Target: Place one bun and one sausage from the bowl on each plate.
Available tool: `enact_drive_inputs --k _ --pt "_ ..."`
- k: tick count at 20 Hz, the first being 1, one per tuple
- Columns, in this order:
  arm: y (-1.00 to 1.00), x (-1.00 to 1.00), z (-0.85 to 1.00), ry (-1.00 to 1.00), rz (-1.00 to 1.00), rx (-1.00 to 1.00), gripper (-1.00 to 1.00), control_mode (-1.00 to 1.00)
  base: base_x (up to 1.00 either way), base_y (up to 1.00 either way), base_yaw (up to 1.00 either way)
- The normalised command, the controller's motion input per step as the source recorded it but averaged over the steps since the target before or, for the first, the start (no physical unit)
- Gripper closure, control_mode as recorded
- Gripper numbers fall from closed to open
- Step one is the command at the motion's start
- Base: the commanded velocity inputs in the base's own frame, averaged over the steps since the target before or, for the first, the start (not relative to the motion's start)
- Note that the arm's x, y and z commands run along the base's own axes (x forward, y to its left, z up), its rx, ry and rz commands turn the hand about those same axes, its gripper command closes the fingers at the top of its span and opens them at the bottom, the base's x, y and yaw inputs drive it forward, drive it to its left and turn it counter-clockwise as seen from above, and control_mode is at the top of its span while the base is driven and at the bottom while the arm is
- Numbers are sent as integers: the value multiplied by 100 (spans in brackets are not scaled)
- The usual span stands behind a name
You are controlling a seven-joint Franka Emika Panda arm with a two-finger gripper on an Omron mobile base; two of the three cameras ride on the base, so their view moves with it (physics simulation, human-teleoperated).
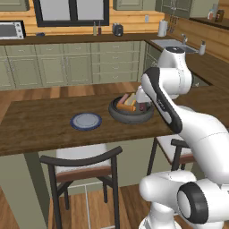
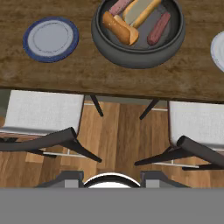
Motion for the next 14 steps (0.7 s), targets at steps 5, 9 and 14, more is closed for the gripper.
enact_drive_inputs --k 5,9,14 --pt "-9 21 0 0 0 0 -100 -100 0 0 0" --pt "-12 52 0 1 -1 1 -100 -100 0 0 0" --pt "-19 94 -17 7 0 0 -100 -100 0 0 0"
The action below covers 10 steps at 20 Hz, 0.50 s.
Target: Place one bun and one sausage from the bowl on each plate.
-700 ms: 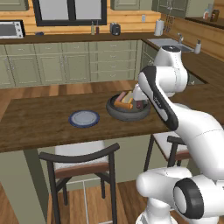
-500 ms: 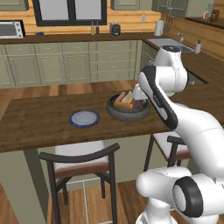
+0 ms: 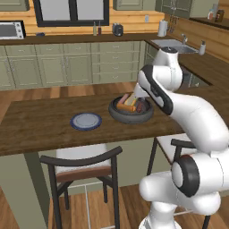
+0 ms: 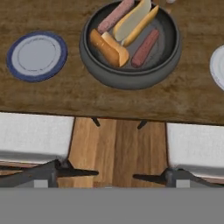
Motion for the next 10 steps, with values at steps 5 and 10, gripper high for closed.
enact_drive_inputs --k 5,10 --pt "-6 100 -29 1 -1 4 -100 -100 0 0 0" --pt "8 94 -45 4 6 0 -100 -100 0 0 0"
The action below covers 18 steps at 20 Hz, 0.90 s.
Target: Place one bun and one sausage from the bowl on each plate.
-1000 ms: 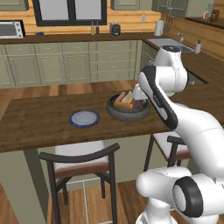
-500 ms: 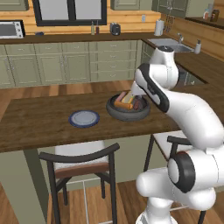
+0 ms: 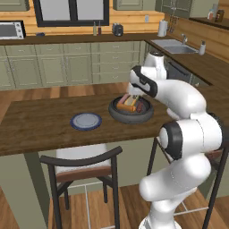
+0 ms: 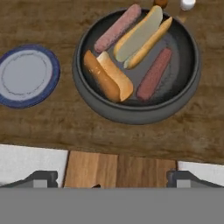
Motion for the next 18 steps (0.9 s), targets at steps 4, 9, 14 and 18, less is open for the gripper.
enact_drive_inputs --k 4,9,14,18 --pt "5 75 -69 19 37 0 -100 -100 0 0 0" --pt "47 93 -68 27 17 -11 -100 -100 0 0 0" --pt "3 74 -20 18 1 -3 -100 -100 0 0 0" --pt "-2 29 -34 8 0 -2 -100 -100 0 0 0"
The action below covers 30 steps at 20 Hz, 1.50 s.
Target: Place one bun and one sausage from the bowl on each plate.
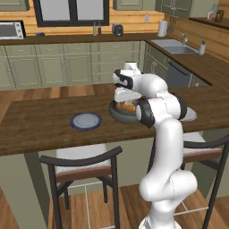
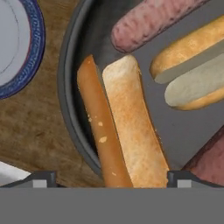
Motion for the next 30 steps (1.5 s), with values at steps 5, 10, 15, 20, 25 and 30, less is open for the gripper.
enact_drive_inputs --k 5,10,15,20,25,30 --pt "-8 21 -47 0 0 -1 -100 -100 0 0 0" --pt "6 -23 -7 0 4 -3 -100 -100 0 0 0" --pt "11 -8 -30 0 4 -13 -100 -100 0 0 0" --pt "0 1 0 -1 0 0 100 -100 0 0 0" --pt "0 0 0 0 0 0 100 -100 0 0 0" --pt "16 -57 54 -13 0 0 100 -100 0 0 0"
